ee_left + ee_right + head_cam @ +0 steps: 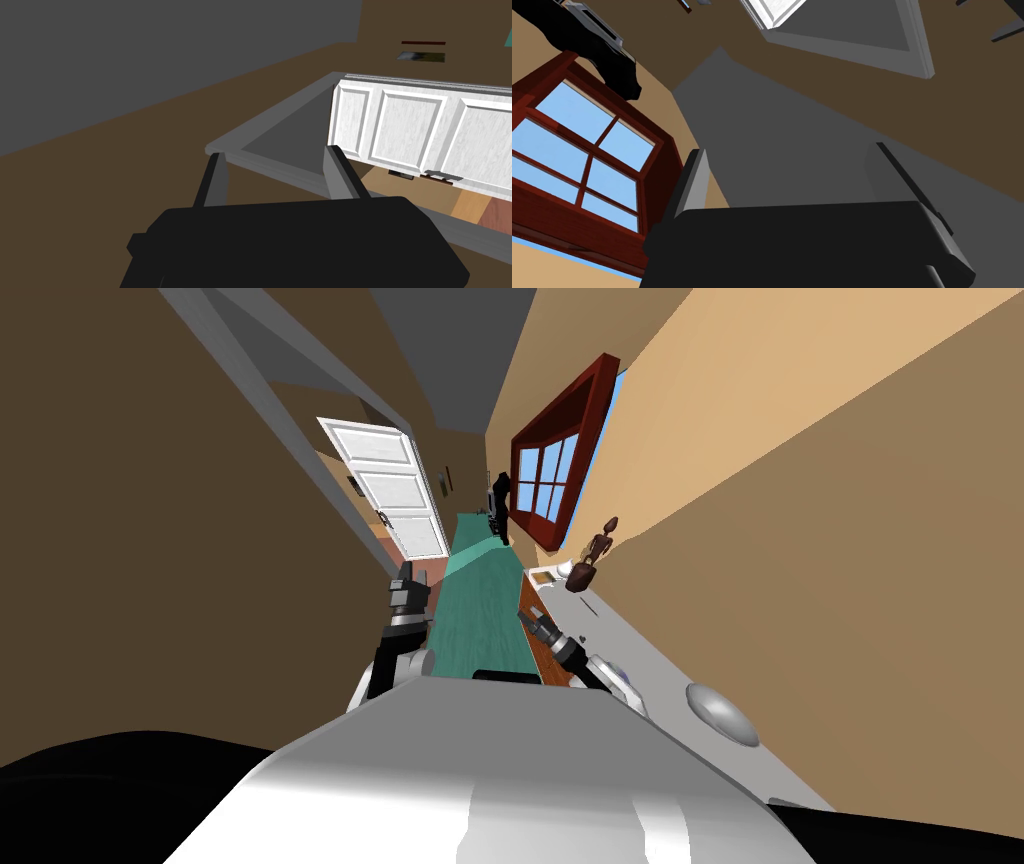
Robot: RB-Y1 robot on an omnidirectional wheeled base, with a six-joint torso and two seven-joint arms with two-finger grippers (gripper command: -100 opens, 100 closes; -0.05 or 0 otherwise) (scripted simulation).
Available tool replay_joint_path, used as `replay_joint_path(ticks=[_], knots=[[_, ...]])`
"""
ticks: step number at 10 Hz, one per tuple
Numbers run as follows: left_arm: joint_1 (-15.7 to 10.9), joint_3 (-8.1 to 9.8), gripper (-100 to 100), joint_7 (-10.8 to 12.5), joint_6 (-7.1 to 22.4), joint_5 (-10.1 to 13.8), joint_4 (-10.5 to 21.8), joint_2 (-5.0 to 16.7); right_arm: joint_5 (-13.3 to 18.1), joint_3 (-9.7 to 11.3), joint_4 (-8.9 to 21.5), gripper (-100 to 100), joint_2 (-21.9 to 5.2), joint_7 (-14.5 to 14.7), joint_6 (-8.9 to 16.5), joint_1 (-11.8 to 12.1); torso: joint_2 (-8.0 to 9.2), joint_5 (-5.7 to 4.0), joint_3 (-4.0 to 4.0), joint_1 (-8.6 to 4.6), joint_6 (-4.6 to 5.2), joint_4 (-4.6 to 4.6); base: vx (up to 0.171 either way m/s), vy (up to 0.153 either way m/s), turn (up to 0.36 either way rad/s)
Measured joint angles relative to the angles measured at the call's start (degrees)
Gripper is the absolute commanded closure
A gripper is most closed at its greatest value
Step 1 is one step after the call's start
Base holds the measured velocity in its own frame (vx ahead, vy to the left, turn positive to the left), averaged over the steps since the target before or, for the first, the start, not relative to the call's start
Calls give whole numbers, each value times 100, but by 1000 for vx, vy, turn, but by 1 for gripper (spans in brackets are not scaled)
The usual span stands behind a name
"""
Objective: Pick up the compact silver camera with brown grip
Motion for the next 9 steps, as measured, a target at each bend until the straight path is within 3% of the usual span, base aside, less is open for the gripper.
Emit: replay_joint_path(ticks=[1, 3, 7, 9], knots=[[0, 0, 0, 0, 0, 0, 0, 0, 126, 188, 104, -100, -105, 112, 59, -65, 2, 0, 1, 1, 0, 0, 28, 21, -2], [0, 0, 0, 0, 0, 0, 0, 0, 229, 354, 126, -100, -472, 205, 174, -148, 3, -1, 2, -4, 1, 1, 42, 23, -2], [0, 0, 0, 0, 0, 0, 0, 0, 621, 933, 656, -100, -1143, 577, 331, -526, -6, 0, -3, 1, 0, -1, 46, 28, -1], [0, 0, 0, 0, 0, 0, 0, 0, 762, 1172, 712, -100, -1517, 707, 474, -619, 2, 0, 1, 0, 1, 0, 35, 37, -2]])
